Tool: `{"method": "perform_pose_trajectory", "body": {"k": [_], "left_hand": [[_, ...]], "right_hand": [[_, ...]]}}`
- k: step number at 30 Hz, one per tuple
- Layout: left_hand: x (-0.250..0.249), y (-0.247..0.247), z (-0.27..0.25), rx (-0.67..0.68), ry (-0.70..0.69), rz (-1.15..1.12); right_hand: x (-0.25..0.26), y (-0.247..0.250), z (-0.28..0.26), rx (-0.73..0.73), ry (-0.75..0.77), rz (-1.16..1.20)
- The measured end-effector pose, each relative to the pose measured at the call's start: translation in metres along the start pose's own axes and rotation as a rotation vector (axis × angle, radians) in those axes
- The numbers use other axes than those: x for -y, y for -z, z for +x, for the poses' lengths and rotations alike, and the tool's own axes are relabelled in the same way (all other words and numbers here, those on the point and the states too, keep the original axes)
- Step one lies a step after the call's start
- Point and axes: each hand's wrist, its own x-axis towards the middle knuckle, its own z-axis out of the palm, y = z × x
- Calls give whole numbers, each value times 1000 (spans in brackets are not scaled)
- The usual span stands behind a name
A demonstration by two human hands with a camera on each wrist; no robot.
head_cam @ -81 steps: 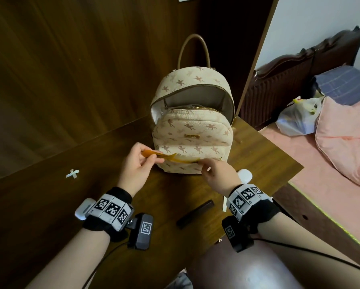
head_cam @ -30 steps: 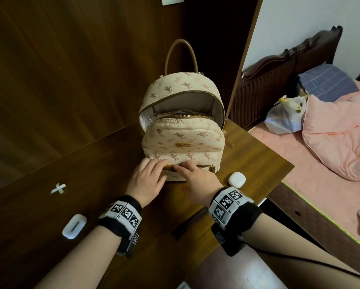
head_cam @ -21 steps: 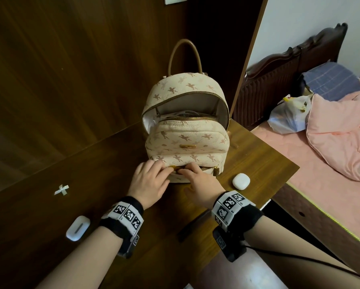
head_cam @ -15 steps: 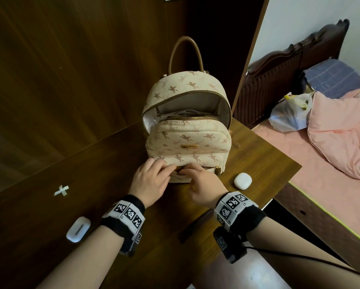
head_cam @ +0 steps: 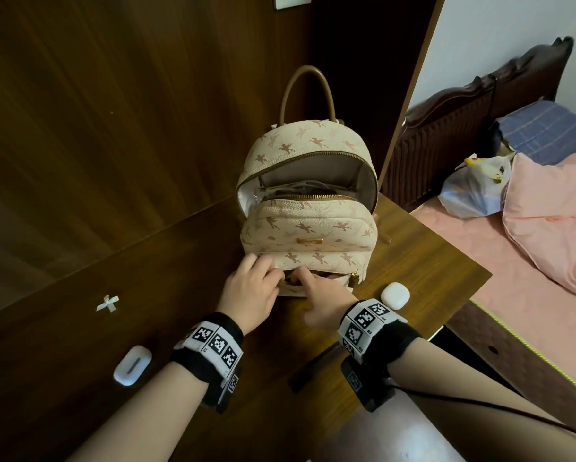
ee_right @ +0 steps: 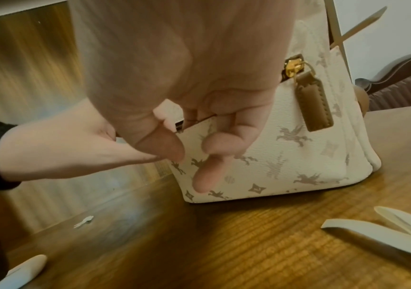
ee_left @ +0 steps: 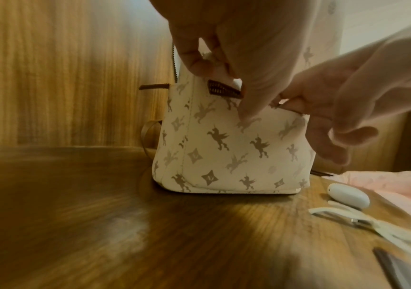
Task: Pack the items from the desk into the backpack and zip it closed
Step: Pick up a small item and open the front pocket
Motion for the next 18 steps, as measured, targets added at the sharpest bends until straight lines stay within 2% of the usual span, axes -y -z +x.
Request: {"method": "perform_pose_trajectory", "body": {"k": [9, 18], "left_hand": [[6, 5, 10, 0, -20, -126], [2, 8, 11, 63, 11, -115]], "right_hand": [[-6, 0, -4, 53, -6, -68], [-1, -3, 1, 21, -47, -170]]}}
